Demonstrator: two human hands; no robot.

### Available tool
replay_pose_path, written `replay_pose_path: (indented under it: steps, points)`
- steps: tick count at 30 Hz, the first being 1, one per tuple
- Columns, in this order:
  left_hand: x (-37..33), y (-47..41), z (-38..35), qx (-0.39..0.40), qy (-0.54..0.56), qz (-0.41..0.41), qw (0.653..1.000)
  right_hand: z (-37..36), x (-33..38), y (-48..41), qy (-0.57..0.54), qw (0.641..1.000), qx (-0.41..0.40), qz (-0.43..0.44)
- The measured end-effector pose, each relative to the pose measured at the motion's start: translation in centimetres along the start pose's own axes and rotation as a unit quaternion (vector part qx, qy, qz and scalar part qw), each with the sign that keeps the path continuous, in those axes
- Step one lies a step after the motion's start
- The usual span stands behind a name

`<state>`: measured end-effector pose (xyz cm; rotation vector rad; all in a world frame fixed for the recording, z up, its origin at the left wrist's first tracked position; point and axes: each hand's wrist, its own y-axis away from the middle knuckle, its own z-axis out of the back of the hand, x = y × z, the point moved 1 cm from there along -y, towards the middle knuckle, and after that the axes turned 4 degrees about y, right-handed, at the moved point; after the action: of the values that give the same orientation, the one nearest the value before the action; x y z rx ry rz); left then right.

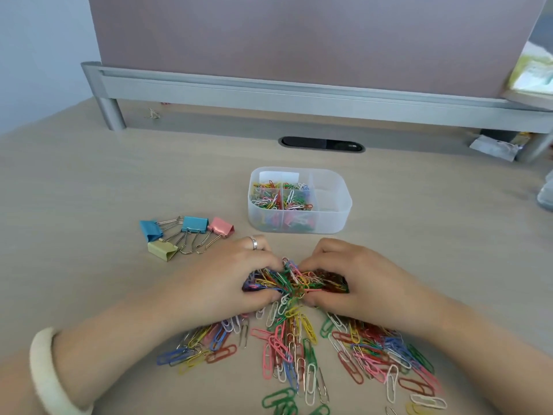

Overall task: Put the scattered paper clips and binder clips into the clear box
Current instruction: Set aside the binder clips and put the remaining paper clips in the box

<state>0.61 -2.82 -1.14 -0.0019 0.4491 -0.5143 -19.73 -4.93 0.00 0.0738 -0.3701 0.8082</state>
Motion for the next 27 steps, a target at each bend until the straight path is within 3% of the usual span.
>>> replay_pose_path:
  steps: [11,27]
  points:
    - [-0.2,0.4,0.1,-0.058,0.103,0.004,0.993,0.1,-0.4,-0.1,-0.058,0.997,-0.035,-0.023]
    - [-0.5,0.9,0.5,-0.104,0.138,0.004,0.985,5.2,0.3,-4.1,-0.092,0.990,-0.086,-0.062]
